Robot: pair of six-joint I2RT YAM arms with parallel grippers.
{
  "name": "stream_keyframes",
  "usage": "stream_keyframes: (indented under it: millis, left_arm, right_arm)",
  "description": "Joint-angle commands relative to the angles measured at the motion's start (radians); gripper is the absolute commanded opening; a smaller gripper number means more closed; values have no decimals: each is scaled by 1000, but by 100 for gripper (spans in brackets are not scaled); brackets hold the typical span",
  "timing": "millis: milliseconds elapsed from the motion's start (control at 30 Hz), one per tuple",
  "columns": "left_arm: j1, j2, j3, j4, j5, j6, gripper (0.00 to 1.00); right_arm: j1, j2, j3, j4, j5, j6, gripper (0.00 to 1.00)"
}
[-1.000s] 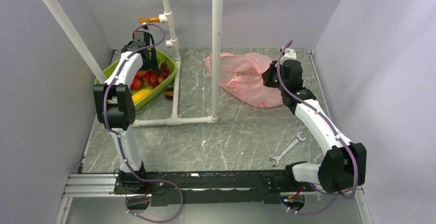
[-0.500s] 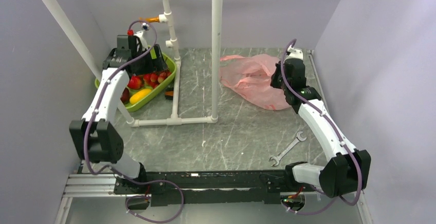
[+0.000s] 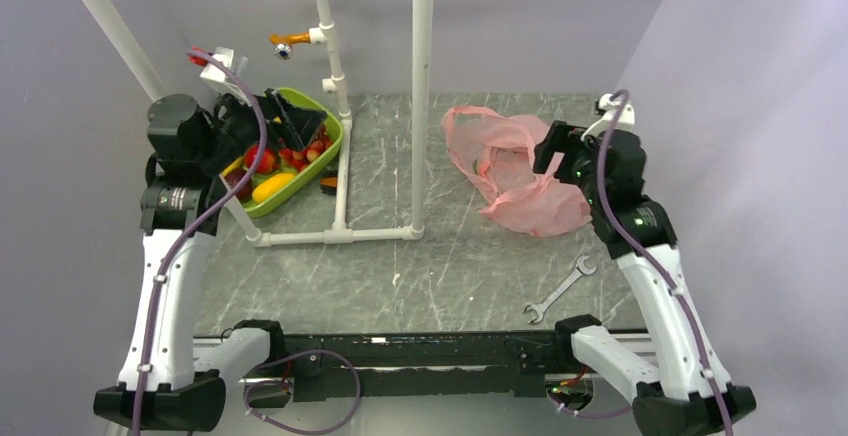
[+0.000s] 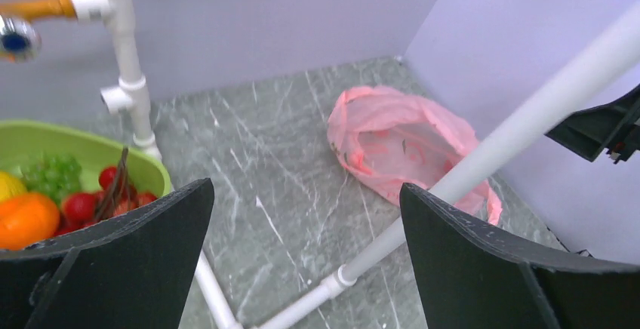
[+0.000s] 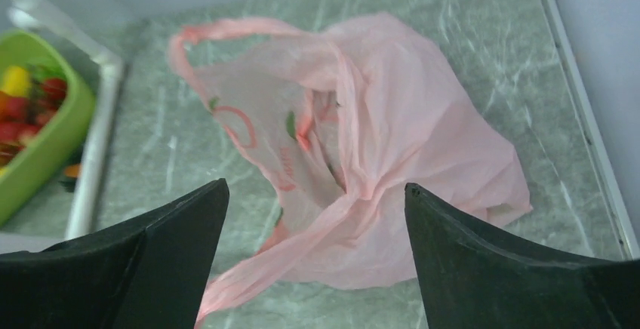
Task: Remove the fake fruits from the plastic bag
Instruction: Reset both arms
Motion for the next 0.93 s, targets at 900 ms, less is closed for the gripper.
stream_keyframes:
  millis: [900]
  left_arm:
    - [0,-323,27,240,-243,106,99]
  right_arm:
    - [-4,-422,174,24,39,-78,100]
